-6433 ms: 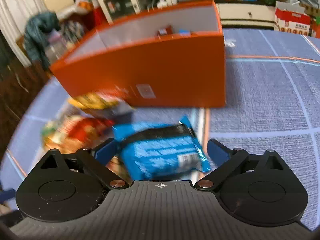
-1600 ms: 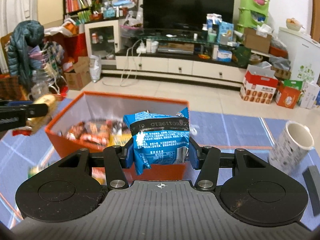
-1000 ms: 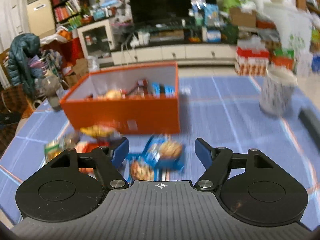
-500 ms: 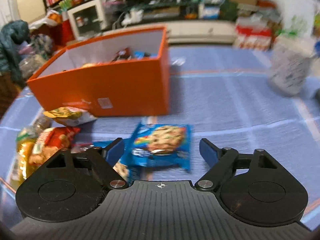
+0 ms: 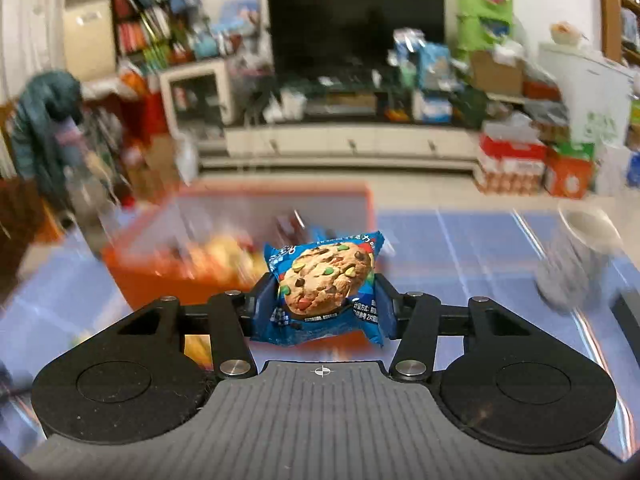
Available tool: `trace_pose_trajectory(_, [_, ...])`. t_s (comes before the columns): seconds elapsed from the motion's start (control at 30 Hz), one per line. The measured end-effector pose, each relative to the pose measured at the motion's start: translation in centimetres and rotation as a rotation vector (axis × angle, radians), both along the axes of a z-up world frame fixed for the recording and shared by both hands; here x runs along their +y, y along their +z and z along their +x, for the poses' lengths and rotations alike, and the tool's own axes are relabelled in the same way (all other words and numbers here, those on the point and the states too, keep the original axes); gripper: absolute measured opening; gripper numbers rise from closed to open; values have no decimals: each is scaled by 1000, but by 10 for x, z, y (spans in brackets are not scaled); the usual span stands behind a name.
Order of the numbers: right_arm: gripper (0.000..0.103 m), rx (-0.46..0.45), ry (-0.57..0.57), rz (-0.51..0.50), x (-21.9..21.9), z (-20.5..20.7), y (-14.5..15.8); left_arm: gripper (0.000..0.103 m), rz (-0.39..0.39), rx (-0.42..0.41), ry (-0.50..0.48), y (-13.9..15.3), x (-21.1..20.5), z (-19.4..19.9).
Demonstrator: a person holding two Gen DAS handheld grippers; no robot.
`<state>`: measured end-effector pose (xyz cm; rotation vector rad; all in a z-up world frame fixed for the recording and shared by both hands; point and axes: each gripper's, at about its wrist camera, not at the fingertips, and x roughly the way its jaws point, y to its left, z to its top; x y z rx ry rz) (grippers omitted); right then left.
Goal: Organize snacks
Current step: 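Move both grippers back to the snack heap, then grasp the blue cookie pack with right gripper while left gripper grasps orange bread pack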
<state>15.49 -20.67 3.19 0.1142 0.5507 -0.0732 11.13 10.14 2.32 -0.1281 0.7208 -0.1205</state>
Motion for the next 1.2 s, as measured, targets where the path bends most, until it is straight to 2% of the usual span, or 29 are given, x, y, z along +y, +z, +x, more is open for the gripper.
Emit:
trace_pose_trajectory(0.07, [57,37,52,76,0,34,11,94,10,-4,-2,-1,-2,1])
trace_pose_trajectory(0.1, [59,27,38,102,-1,40,18,94,13,-9,3,0,-1,2])
trace_pose_trajectory(0.13, [61,-7,13,96,-1,34,25,94,12,-11,8,0,0,3])
trace_pose_trajectory(0.17, [75,-50,7,72,1,23,29,94,10,-8,13,0,2,4])
trace_pose_trajectory(0.23, [90,-133,-24,-6,6,-11,26,94,7,-1,19,-1,6,6])
trace_pose_trajectory(0.3, [90,-147,-59,-62,12,-42,8,94,6,5,17,-2,7,5])
trace_pose_trajectory(0.4, [89,-65,-17,-123,20,-69,-43,94,20,8,-9,-3,3,1])
trace_pose_trajectory(0.47, [86,30,-7,-106,21,-67,-69,94,36,9,-15,-5,1,0])
trace_pose_trajectory(0.53, [86,84,25,-74,21,-59,-88,94,40,16,-15,-8,-1,0])
trace_pose_trajectory(0.6, [86,93,41,-101,25,-52,-97,94,41,20,-13,-10,-1,2])
trace_pose_trajectory(0.67, [90,106,55,-95,28,-47,-103,94,46,13,-6,-9,-1,3])
trace_pose_trajectory(0.77, [90,134,77,-95,27,-39,-109,94,38,15,-3,-11,-2,5])
trace_pose_trajectory(0.97, [81,261,73,20,15,-11,-124,94,52,39,-25,-19,-15,10])
trace_pose_trajectory(1.2, [81,265,90,-62,11,-16,-132,94,60,60,-49,-27,-33,15])
